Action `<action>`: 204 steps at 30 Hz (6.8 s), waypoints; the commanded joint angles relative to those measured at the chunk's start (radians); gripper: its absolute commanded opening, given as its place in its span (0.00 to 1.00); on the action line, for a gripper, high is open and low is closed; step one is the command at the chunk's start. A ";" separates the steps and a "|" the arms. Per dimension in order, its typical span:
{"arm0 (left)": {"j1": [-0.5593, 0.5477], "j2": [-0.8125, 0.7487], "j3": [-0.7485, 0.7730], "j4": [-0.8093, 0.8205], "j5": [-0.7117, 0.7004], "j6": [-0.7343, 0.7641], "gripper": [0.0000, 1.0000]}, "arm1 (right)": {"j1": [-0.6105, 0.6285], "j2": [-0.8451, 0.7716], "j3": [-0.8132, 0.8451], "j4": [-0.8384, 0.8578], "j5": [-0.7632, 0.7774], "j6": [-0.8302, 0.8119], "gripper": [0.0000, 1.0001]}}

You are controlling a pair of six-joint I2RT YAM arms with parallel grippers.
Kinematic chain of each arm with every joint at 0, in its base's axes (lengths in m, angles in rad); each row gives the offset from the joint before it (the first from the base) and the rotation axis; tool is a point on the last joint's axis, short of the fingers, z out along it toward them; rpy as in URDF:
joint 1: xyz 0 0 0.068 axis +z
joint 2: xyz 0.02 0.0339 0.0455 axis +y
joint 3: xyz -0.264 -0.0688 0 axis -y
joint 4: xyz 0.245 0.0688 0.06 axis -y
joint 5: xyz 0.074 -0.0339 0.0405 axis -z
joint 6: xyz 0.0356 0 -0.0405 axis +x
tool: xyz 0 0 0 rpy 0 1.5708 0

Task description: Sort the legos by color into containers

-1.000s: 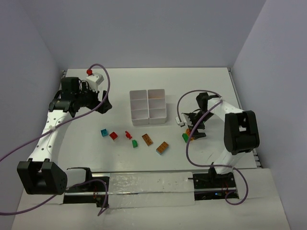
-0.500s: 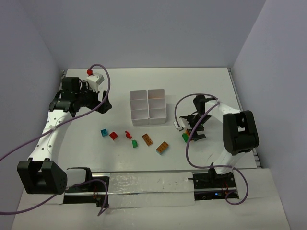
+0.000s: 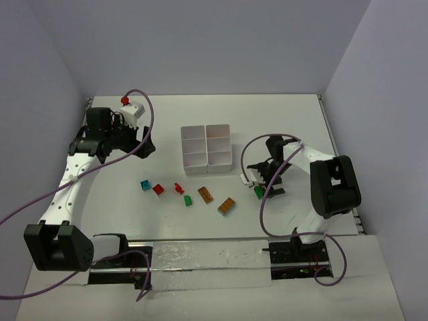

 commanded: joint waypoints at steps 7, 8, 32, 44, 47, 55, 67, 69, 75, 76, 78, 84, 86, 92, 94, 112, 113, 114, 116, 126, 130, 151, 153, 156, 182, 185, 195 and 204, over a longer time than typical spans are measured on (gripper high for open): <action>-0.005 -0.003 0.015 0.015 -0.007 0.008 0.99 | 0.015 -0.033 -0.019 0.013 0.026 -0.038 0.89; -0.005 -0.002 0.016 0.015 -0.006 0.006 0.99 | 0.015 -0.034 -0.021 0.014 0.028 -0.038 0.87; -0.127 0.014 0.148 0.020 0.249 -0.432 0.92 | 0.148 -0.385 0.235 0.204 -0.185 0.891 0.00; -0.338 0.138 0.178 0.038 0.268 -0.525 0.83 | 0.472 -0.371 0.298 0.319 0.075 1.229 0.00; -0.368 0.154 0.182 0.037 0.258 -0.526 0.83 | 0.505 -0.344 0.334 0.301 0.110 1.263 0.00; -0.385 0.191 0.190 0.097 0.396 -0.598 0.83 | 0.568 -0.323 0.354 0.286 0.139 1.272 0.00; -0.430 0.223 0.189 0.129 0.452 -0.627 0.87 | 0.584 -0.321 0.353 0.315 0.156 1.271 0.00; -0.430 0.229 0.191 0.131 0.454 -0.632 0.84 | 0.586 -0.322 0.354 0.318 0.158 1.271 0.00; -0.430 0.241 0.198 0.135 0.454 -0.639 0.64 | 0.593 -0.332 0.350 0.325 0.159 1.265 0.00; -0.429 0.242 0.197 0.138 0.455 -0.642 0.62 | 0.594 -0.333 0.348 0.328 0.160 1.266 0.00; -0.429 0.244 0.190 0.155 0.477 -0.652 0.56 | 0.598 -0.340 0.340 0.340 0.166 1.266 0.00; -0.429 0.255 0.168 0.218 0.592 -0.709 0.60 | 0.601 -0.341 0.332 0.367 0.201 1.266 0.00; -0.430 0.260 0.169 0.213 0.598 -0.701 0.54 | 0.604 -0.340 0.334 0.367 0.201 1.268 0.00; -0.421 0.253 0.161 0.204 0.591 -0.692 0.19 | 0.604 -0.346 0.322 0.371 0.208 1.268 0.00; -0.412 0.248 0.149 0.210 0.592 -0.694 0.10 | 0.604 -0.355 0.311 0.381 0.210 1.268 0.00; -0.126 0.193 0.174 0.178 0.473 -0.641 0.00 | 0.494 -0.374 0.241 0.522 0.329 1.534 0.00; -0.120 0.181 0.174 0.183 0.457 -0.636 0.00 | 0.480 -0.358 0.256 0.528 0.340 1.583 0.00; -0.114 0.180 0.174 0.183 0.444 -0.632 0.00 | 0.475 -0.354 0.260 0.529 0.358 1.594 0.00; -0.096 0.171 0.180 0.182 0.423 -0.625 0.00 | 0.474 -0.305 0.303 0.536 0.407 1.707 0.00; -0.053 0.155 0.239 0.200 0.363 -0.622 0.00 | 0.476 0.022 0.614 0.403 0.733 2.125 0.00; -0.044 0.144 0.250 0.202 0.351 -0.619 0.00 | 0.477 0.076 0.654 0.402 0.766 2.160 0.00; -0.035 0.125 0.234 0.239 0.325 -0.624 0.00 | 0.454 0.266 0.839 0.271 0.808 2.160 0.04; -0.035 0.123 0.231 0.241 0.323 -0.623 0.00 | 0.455 0.268 0.839 0.267 0.803 2.162 0.06; -0.035 0.124 0.228 0.245 0.323 -0.628 0.00 | 0.453 0.274 0.836 0.261 0.808 2.161 0.11; -0.035 0.130 0.227 0.235 0.310 -0.624 0.00 | 0.425 0.296 0.854 0.275 0.776 2.145 0.80; -0.035 0.128 0.213 0.239 0.311 -0.630 0.00 | 0.425 0.287 0.856 0.275 0.763 2.147 0.88; -0.047 0.118 0.192 0.234 0.128 -0.609 0.00 | 0.426 0.203 0.851 0.266 0.757 2.156 1.00; -0.255 0.198 0.249 0.243 -0.229 -0.588 0.00 | 0.361 -0.031 0.748 0.346 0.730 2.131 1.00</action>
